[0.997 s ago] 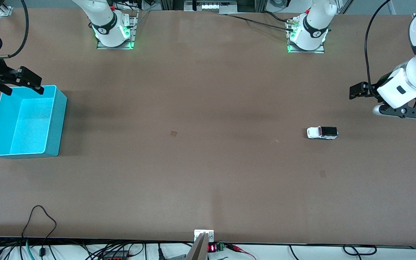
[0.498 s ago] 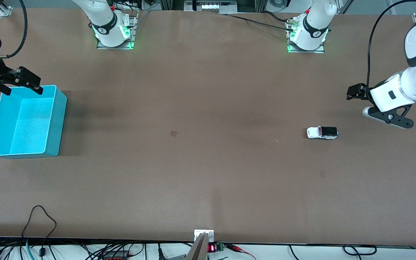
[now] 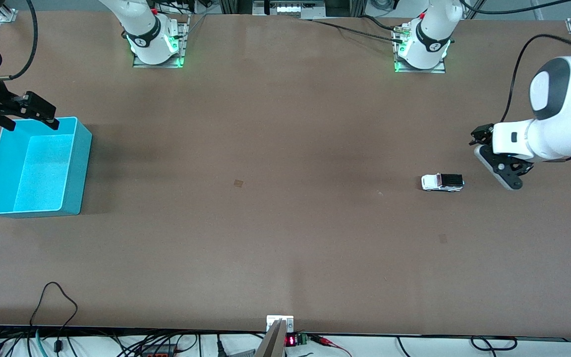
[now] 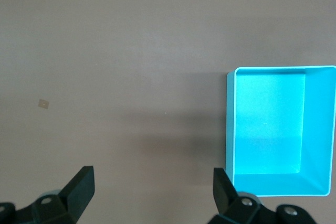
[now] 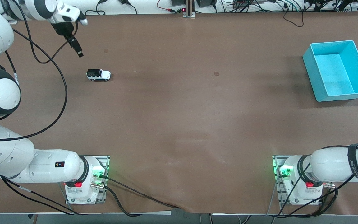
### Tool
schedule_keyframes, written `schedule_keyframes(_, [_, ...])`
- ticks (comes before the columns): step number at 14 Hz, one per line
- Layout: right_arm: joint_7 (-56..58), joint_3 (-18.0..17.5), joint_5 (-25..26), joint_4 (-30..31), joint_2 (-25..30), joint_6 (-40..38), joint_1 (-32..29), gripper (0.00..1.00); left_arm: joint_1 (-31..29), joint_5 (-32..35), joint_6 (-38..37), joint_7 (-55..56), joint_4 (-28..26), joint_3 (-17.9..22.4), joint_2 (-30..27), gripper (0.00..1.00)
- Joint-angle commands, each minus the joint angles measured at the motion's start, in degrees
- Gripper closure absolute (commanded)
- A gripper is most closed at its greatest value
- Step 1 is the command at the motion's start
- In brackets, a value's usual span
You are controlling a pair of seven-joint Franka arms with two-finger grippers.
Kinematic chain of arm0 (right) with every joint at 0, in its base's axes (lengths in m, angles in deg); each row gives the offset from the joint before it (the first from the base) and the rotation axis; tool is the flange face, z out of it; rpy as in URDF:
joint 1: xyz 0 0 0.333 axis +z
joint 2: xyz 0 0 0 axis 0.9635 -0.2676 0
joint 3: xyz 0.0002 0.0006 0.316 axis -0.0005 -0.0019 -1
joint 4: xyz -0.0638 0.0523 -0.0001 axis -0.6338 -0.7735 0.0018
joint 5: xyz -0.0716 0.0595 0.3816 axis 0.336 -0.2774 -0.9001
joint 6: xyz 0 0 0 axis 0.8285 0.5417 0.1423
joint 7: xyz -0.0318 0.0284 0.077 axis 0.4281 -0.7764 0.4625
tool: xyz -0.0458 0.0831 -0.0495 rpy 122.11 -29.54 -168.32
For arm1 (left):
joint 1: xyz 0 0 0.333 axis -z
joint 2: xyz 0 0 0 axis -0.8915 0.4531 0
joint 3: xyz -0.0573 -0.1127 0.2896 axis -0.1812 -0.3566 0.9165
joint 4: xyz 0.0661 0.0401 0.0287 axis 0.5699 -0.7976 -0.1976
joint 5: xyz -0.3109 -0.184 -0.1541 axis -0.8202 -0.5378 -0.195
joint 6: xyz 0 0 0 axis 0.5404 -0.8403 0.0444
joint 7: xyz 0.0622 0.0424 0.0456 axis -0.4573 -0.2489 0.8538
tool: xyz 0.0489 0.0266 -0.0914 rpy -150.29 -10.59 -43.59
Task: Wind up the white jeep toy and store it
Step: 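Lower the left gripper onto the jeep and grip its roof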
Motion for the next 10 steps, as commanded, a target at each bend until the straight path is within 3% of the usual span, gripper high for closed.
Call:
schedule_keyframes(1, [0.70,0.01,-0.90,0.92,1.14,-0.32,-0.40,0.00,-1.08,0.01,10.42,-12.18,-7.96,0.04,-1.33,0.00])
schedule_keyframes(5, [0.70,0.01,-0.90,0.92,1.14,-0.24,-0.39,0.00,-1.00,0.36,24.24,-22.92,-15.00,0.04,0.51,0.00])
schedule_keyframes(10, [0.61,0.01,-0.90,0.92,1.05,0.03,-0.22,0.00,0.06,0.54,33.38,-36.37,-15.10,-0.66,7.62,0.00])
